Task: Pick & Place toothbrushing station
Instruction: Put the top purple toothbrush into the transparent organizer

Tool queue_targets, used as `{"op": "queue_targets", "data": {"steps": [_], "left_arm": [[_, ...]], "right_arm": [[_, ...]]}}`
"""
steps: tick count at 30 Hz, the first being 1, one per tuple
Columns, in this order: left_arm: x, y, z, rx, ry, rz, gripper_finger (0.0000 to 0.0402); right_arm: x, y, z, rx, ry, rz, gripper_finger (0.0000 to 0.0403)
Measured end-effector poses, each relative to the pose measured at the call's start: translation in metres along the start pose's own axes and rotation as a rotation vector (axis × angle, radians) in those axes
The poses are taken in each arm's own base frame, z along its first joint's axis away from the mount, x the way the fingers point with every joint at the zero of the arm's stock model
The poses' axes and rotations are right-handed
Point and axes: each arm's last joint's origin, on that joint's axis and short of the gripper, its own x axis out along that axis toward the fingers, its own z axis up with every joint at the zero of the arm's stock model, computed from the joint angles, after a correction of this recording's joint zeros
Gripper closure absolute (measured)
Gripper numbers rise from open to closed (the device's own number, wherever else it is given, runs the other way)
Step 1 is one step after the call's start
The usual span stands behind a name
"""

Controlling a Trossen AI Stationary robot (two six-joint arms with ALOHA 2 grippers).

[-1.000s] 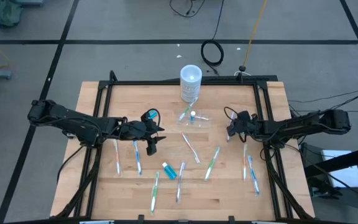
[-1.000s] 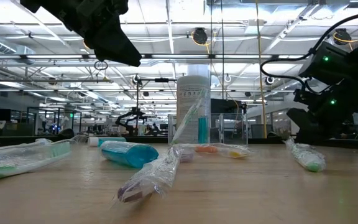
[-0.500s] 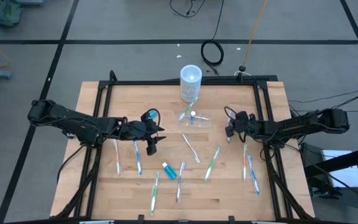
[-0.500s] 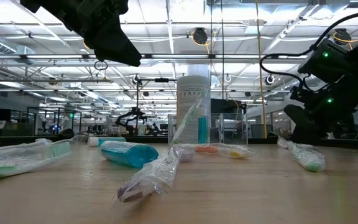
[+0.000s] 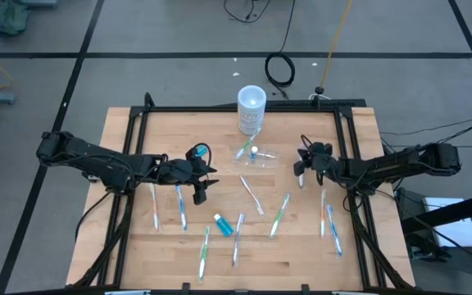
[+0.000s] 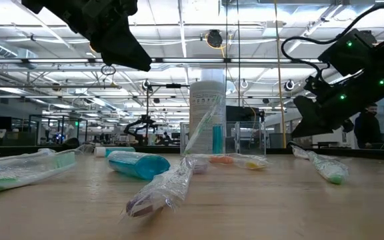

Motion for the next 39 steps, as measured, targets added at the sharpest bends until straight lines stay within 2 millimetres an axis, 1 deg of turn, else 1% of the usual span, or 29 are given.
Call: {"op": "queue_targets", "data": {"steps": [3, 5, 8, 11, 16, 20, 24, 28, 33, 36, 39], "left_arm": [[0.0, 0.0, 0.0, 0.0, 0.0, 0.0, 0.0231], [0.0, 0.0, 0.0, 0.0, 0.0, 0.0, 0.0231], [0.0, 0.0, 0.0, 0.0, 0.0, 0.0, 0.0231], [0.0, 0.0, 0.0, 0.0, 0.0, 0.0, 0.0231], [0.0, 0.0, 0.0, 0.0, 0.0, 0.0, 0.0231], [0.0, 0.0, 0.0, 0.0, 0.0, 0.0, 0.0231], [0.0, 0.0, 0.0, 0.0, 0.0, 0.0, 0.0231], [0.0, 0.0, 0.0, 0.0, 0.0, 0.0, 0.0231], [0.0, 0.0, 0.0, 0.0, 0.0, 0.0, 0.0231], [0.0, 0.0, 0.0, 0.0, 0.0, 0.0, 0.0231], [0.0, 0.0, 0.0, 0.0, 0.0, 0.0, 0.0231]], "right_arm": [[0.0, -0.002, -0.003, -0.032, 0.025, -0.015, 0.038], [0.0, -0.002, -0.003, -0.035, 0.028, -0.017, 0.0357], [0.0, -0.003, -0.004, -0.043, 0.029, -0.029, 0.0313], [0.0, -0.004, -0.002, -0.044, -0.006, -0.085, 0.0265], [0.003, -0.008, -0.001, 0.03, -0.012, -0.12, 0.0196], [0.006, -0.011, -0.003, 0.043, 0.005, -0.144, 0.0166], [0.01, -0.013, -0.009, 0.053, 0.038, -0.174, 0.0159], [0.015, -0.013, -0.017, 0.064, 0.069, -0.199, 0.0166], [0.024, -0.007, -0.018, 0.05, 0.04, -0.153, 0.0179], [0.028, -0.005, -0.022, 0.025, 0.062, -0.128, 0.0192], [0.031, -0.007, -0.029, 0.026, 0.088, -0.162, 0.0217]]}}
